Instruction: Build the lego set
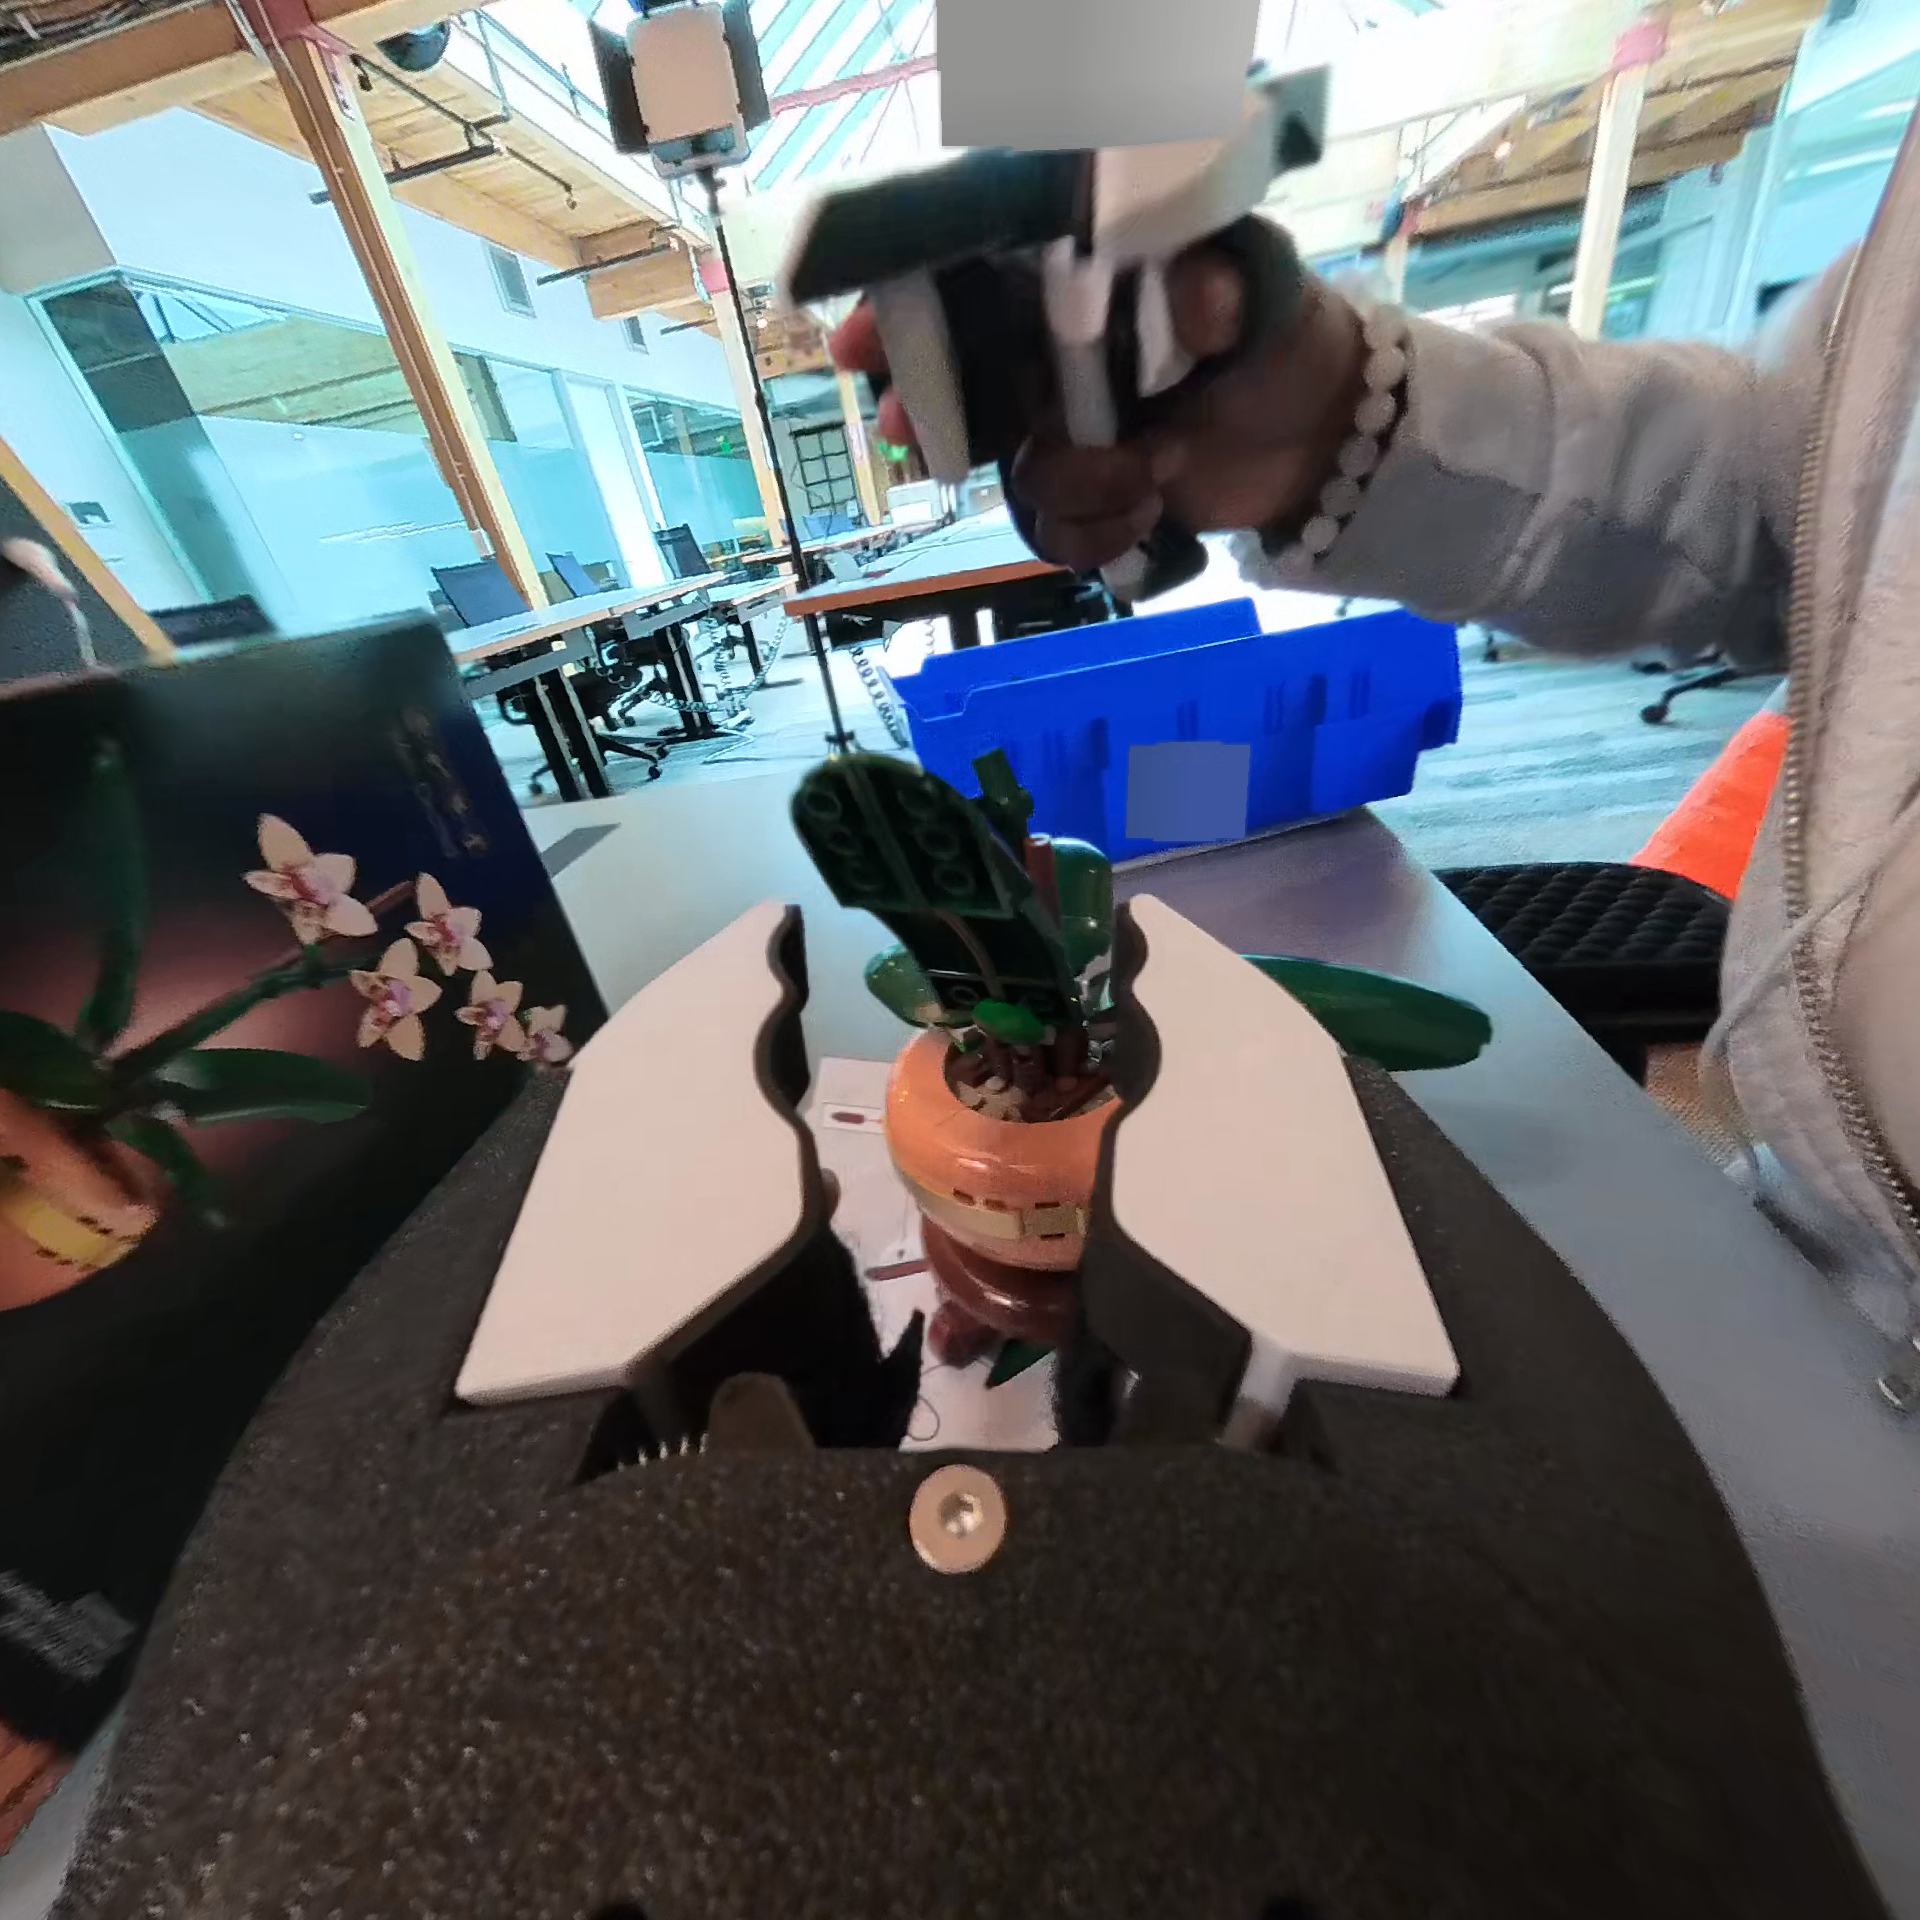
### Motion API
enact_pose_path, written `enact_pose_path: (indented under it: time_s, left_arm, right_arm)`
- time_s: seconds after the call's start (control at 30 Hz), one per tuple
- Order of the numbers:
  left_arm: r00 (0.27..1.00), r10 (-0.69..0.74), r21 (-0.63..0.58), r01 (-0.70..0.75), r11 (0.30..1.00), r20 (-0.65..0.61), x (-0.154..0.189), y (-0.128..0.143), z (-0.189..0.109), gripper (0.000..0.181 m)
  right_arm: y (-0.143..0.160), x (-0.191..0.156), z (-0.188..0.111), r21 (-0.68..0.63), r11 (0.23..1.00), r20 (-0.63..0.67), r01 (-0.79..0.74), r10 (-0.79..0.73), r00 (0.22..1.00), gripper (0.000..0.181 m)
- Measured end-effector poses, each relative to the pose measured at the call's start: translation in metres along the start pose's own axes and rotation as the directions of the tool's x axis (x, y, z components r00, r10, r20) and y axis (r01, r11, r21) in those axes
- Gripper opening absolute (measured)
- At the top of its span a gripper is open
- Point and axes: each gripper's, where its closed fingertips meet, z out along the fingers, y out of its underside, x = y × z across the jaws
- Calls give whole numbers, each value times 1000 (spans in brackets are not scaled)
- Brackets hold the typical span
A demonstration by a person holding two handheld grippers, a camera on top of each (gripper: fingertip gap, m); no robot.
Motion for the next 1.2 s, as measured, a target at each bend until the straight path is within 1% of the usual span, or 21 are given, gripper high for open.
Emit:
enact_pose_path:
  time_s: [0.03, 0.07, 0.1, 0.13, 0.17, 0.2, 0.23, 0.27, 0.33, 0.37, 0.4, 0.43, 0.53, 0.6, 0.67, 0.77, 0.83, 0.9, 0.97, 1.07, 1.2]
  left_arm:
    - [1000, 14, -12, -14, 1000, 12, -2, -5, -5, 57]
    - [999, 29, -25, -28, 999, 29, -4, -10, -10, 58]
    - [998, 48, -38, -46, 998, 51, -6, -16, -17, 59]
    - [994, 71, -53, -67, 996, 78, -7, -22, -23, 60]
    - [989, 99, -71, -91, 993, 108, -8, -28, -30, 60]
    - [981, 131, -95, -119, 988, 140, -8, -33, -37, 60]
    - [970, 167, -125, -146, 981, 175, -8, -37, -43, 60]
    - [956, 203, -158, -171, 973, 213, -8, -39, -49, 60]
    - [921, 261, -222, -200, 954, 290, -7, -42, -59, 58]
    - [901, 275, -243, -199, 949, 336, -7, -43, -64, 57]
    - [883, 273, -252, -184, 950, 382, -7, -43, -66, 54]
    - [872, 256, -249, -161, 955, 416, -5, -42, -66, 49]
    - [876, 197, -230, -103, 968, 440, 9, -34, -47, 41]
    - [876, 206, -267, -93, 959, 436, 14, -20, -31, 41]
    - [865, 212, -313, -68, 947, 455, 13, -4, -18, 41]
    - [845, 246, -379, -56, 924, 475, 6, 12, -9, 52]
    - [857, 216, -358, -39, 933, 468, 8, 14, -2, 54]
    - [862, 164, -312, -8, 950, 479, 7, 14, 4, 54]
    - [853, 153, -299, 4, 954, 500, 1, 17, 6, 55]
    - [850, 164, -302, -6, 953, 501, -4, 21, 8, 55]
    - [868, 112, -263, 22, 965, 484, -5, 23, 11, 56]
  right_arm:
    - [-13, 0, -6, 123, 991, -52, 45, -39, 998, 73]
    - [-23, -2, -13, 224, 970, -103, 94, -72, 992, 89]
    - [-29, -2, -18, 293, 946, -154, 137, -95, 983, 104]
    - [-30, -4, -20, 326, 932, -178, 161, -107, 978, 113]
    - [-26, -6, -21, 325, 930, -195, 172, -112, 974, 120]
    - [-19, -4, -21, 298, 937, -227, 183, -117, 967, 123]
    - [-12, -4, -22, 271, 941, -254, 204, -134, 958, 122]
    - [-5, -5, -22, 250, 943, -266, 220, -151, 952, 113]
    - [13, -10, -19, 194, 955, -252, 223, -171, 953, 76]
    - [23, -16, -16, 161, 964, -211, 213, -177, 961, 58]
    - [33, -21, -13, 127, 973, -172, 192, -169, 970, 44]
    - [43, -24, -10, 87, 983, -135, 162, -149, 979, 34]
    - [66, -22, -2, -24, 998, -71, 61, -62, 996, 28]
    - [76, -18, 3, -79, 997, -42, 1, -4, 999, 28]
    - [81, -16, 8, -118, 993, -7, -25, 25, 1000, 27]
    - [88, -15, 14, -197, 980, 53, -30, 42, 998, 27]
    - [92, -18, 19, -243, 970, 115, -19, 49, 992, 27]
    - [98, -20, 23, -285, 958, 173, 6, 45, 984, 23]
    - [104, -21, 26, -320, 947, 217, 26, 46, 975, 16]
    - [104, -21, 26, -304, 952, 260, 46, 37, 965, 14]
    - [104, -20, 25, -267, 963, 324, 30, 60, 944, 12]
